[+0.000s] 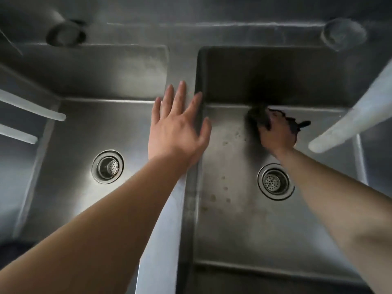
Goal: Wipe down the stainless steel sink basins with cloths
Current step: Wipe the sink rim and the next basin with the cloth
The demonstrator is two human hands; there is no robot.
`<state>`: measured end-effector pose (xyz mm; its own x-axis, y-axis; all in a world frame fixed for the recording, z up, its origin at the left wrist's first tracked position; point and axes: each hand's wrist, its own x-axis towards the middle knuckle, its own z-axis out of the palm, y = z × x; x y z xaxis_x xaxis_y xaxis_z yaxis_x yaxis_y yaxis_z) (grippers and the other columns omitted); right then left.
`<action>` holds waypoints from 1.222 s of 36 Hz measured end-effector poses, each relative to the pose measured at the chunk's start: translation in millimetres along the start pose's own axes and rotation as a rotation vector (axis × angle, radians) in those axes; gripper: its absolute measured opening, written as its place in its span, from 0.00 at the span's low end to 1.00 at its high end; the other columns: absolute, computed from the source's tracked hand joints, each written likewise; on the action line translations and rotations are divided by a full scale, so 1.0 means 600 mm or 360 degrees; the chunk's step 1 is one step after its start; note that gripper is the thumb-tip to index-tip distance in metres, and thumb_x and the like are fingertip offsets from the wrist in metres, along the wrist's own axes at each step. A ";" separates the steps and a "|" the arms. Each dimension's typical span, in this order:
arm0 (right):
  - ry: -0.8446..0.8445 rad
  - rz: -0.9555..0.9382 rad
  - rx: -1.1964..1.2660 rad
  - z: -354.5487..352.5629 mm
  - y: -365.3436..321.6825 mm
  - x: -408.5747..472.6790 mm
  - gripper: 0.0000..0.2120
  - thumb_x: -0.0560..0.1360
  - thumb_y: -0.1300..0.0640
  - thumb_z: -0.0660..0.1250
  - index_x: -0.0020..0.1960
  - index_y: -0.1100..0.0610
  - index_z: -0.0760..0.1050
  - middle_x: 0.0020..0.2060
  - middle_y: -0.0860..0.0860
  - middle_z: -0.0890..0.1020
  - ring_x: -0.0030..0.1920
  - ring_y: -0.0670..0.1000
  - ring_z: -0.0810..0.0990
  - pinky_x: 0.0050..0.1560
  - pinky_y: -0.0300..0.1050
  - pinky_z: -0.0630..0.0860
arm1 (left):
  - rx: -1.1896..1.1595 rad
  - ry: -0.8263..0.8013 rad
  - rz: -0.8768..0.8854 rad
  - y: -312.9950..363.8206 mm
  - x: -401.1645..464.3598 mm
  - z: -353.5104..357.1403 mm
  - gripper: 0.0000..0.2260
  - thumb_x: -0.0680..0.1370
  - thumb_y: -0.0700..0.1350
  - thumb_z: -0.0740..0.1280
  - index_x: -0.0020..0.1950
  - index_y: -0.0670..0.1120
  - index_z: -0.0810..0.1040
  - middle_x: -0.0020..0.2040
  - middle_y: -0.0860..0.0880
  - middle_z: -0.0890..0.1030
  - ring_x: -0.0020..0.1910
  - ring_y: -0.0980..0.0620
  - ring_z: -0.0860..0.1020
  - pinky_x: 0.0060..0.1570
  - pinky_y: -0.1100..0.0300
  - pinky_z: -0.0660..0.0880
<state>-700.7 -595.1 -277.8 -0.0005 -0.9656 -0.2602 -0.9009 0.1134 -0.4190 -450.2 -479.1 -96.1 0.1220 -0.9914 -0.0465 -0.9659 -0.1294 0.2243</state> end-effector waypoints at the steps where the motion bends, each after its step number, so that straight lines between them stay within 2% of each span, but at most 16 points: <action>1: -0.0099 -0.0003 -0.0102 0.023 -0.013 0.006 0.30 0.76 0.40 0.53 0.78 0.44 0.59 0.77 0.53 0.64 0.76 0.62 0.60 0.73 0.69 0.58 | -0.0015 0.0013 -0.0002 0.000 0.001 0.002 0.29 0.79 0.61 0.49 0.81 0.56 0.56 0.82 0.49 0.50 0.81 0.47 0.44 0.79 0.47 0.43; 3: -0.0201 0.0118 -0.0138 0.066 -0.044 -0.003 0.30 0.79 0.43 0.56 0.79 0.39 0.52 0.81 0.49 0.52 0.80 0.60 0.44 0.71 0.75 0.44 | -0.0049 0.0049 -0.0025 -0.006 0.001 0.008 0.30 0.79 0.60 0.51 0.81 0.55 0.54 0.82 0.49 0.51 0.81 0.48 0.45 0.79 0.48 0.44; 6: -0.0207 0.0013 -0.0279 0.104 -0.085 -0.033 0.32 0.79 0.44 0.57 0.79 0.38 0.47 0.81 0.48 0.47 0.80 0.60 0.39 0.71 0.76 0.41 | -0.0076 0.0072 -0.0060 -0.011 0.002 0.018 0.32 0.79 0.58 0.53 0.82 0.53 0.51 0.82 0.50 0.51 0.81 0.50 0.45 0.79 0.49 0.44; 8: -0.0324 -0.0228 -0.0374 0.127 -0.102 -0.066 0.32 0.78 0.44 0.58 0.79 0.38 0.49 0.81 0.48 0.48 0.80 0.60 0.41 0.71 0.76 0.43 | -0.0095 0.0068 -0.0066 -0.009 0.002 0.021 0.32 0.78 0.57 0.54 0.82 0.52 0.52 0.82 0.50 0.51 0.81 0.50 0.45 0.79 0.50 0.43; 11: -0.0476 -0.0595 -0.0371 0.163 -0.106 -0.151 0.32 0.73 0.41 0.56 0.78 0.39 0.56 0.80 0.49 0.56 0.80 0.61 0.48 0.69 0.78 0.48 | -0.0089 0.0042 -0.0074 -0.008 0.000 0.020 0.33 0.77 0.56 0.54 0.82 0.52 0.51 0.82 0.49 0.51 0.81 0.49 0.45 0.80 0.51 0.44; 15: -0.0571 -0.0867 -0.0475 0.159 -0.043 -0.242 0.32 0.74 0.42 0.62 0.77 0.38 0.58 0.78 0.49 0.63 0.79 0.61 0.55 0.68 0.76 0.54 | -0.0082 0.0018 -0.0084 -0.006 0.001 0.012 0.34 0.77 0.55 0.53 0.82 0.51 0.50 0.83 0.49 0.50 0.81 0.49 0.44 0.80 0.52 0.43; 17: -0.0611 -0.0962 -0.0572 0.142 0.007 -0.276 0.30 0.76 0.40 0.59 0.76 0.36 0.58 0.77 0.48 0.65 0.78 0.60 0.58 0.69 0.73 0.56 | -0.0112 0.0026 -0.0091 -0.001 0.003 0.009 0.34 0.77 0.55 0.53 0.82 0.51 0.50 0.83 0.49 0.50 0.81 0.49 0.44 0.80 0.52 0.43; 19: -0.0648 -0.0850 -0.0600 0.121 0.050 -0.306 0.29 0.76 0.37 0.54 0.76 0.34 0.54 0.79 0.45 0.60 0.80 0.57 0.53 0.70 0.70 0.52 | -0.0117 0.0017 -0.0087 0.001 0.004 0.008 0.34 0.77 0.55 0.53 0.82 0.51 0.51 0.83 0.49 0.50 0.81 0.49 0.44 0.80 0.52 0.43; 22: -0.0705 -0.0278 -0.0488 0.089 0.080 -0.313 0.30 0.75 0.35 0.46 0.77 0.31 0.46 0.80 0.43 0.47 0.80 0.52 0.41 0.73 0.66 0.48 | -0.0105 0.0008 -0.0079 0.001 0.003 0.008 0.34 0.76 0.54 0.54 0.82 0.51 0.51 0.83 0.48 0.50 0.81 0.48 0.44 0.80 0.52 0.43; 25: -0.0413 0.0166 -0.0237 0.069 0.059 -0.245 0.28 0.79 0.36 0.50 0.78 0.36 0.52 0.80 0.47 0.53 0.80 0.54 0.49 0.75 0.66 0.50 | -0.0109 0.0032 -0.0084 -0.001 0.003 0.008 0.34 0.76 0.54 0.54 0.82 0.51 0.51 0.82 0.48 0.51 0.81 0.48 0.45 0.80 0.52 0.44; 29: -0.0241 0.0251 -0.0197 0.066 -0.017 -0.111 0.26 0.82 0.43 0.52 0.78 0.47 0.57 0.81 0.49 0.52 0.80 0.58 0.44 0.76 0.67 0.44 | -0.0143 0.0054 -0.0076 0.002 0.004 0.008 0.34 0.76 0.54 0.55 0.82 0.50 0.53 0.82 0.48 0.52 0.81 0.48 0.46 0.80 0.53 0.44; 32: -0.0127 0.0361 -0.0027 0.071 -0.106 -0.022 0.26 0.82 0.45 0.54 0.79 0.48 0.57 0.81 0.51 0.52 0.80 0.59 0.45 0.74 0.71 0.46 | -0.0155 0.0094 -0.0077 -0.001 0.004 0.012 0.34 0.76 0.53 0.58 0.82 0.51 0.54 0.82 0.48 0.54 0.81 0.48 0.47 0.80 0.53 0.45; 35: -0.0022 0.0324 0.0073 0.085 -0.190 0.027 0.27 0.82 0.46 0.55 0.80 0.46 0.54 0.81 0.53 0.50 0.80 0.58 0.47 0.73 0.68 0.47 | -0.0160 0.0130 -0.0086 -0.005 0.006 0.018 0.33 0.76 0.52 0.59 0.81 0.51 0.56 0.82 0.48 0.56 0.81 0.47 0.49 0.79 0.52 0.47; 37: -0.0138 0.0190 0.0129 0.107 -0.222 0.037 0.28 0.81 0.46 0.56 0.79 0.45 0.55 0.81 0.52 0.49 0.80 0.57 0.47 0.74 0.67 0.46 | -0.0159 0.0131 -0.0091 -0.006 0.008 0.019 0.33 0.76 0.51 0.59 0.81 0.51 0.56 0.82 0.48 0.56 0.81 0.47 0.49 0.79 0.52 0.47; 40: -0.0346 -0.0162 -0.0139 0.157 -0.222 0.010 0.28 0.81 0.44 0.55 0.79 0.42 0.52 0.81 0.51 0.48 0.80 0.55 0.44 0.75 0.67 0.43 | -0.0163 0.0121 -0.0088 -0.004 0.008 0.017 0.33 0.76 0.50 0.59 0.81 0.51 0.56 0.82 0.48 0.56 0.81 0.47 0.49 0.79 0.51 0.47; 44: -0.0336 -0.0416 -0.0306 0.194 -0.184 -0.061 0.32 0.79 0.43 0.57 0.79 0.42 0.47 0.81 0.49 0.50 0.80 0.54 0.45 0.76 0.65 0.43 | -0.0172 0.0114 -0.0101 -0.004 0.006 0.016 0.33 0.75 0.49 0.58 0.81 0.50 0.56 0.82 0.48 0.55 0.81 0.46 0.49 0.79 0.51 0.47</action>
<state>-550.6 -544.8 -323.1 0.3112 -0.8844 -0.3478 -0.9238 -0.1955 -0.3293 -449.6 -482.4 -106.0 0.2017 -0.9794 0.0051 -0.9260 -0.1890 0.3267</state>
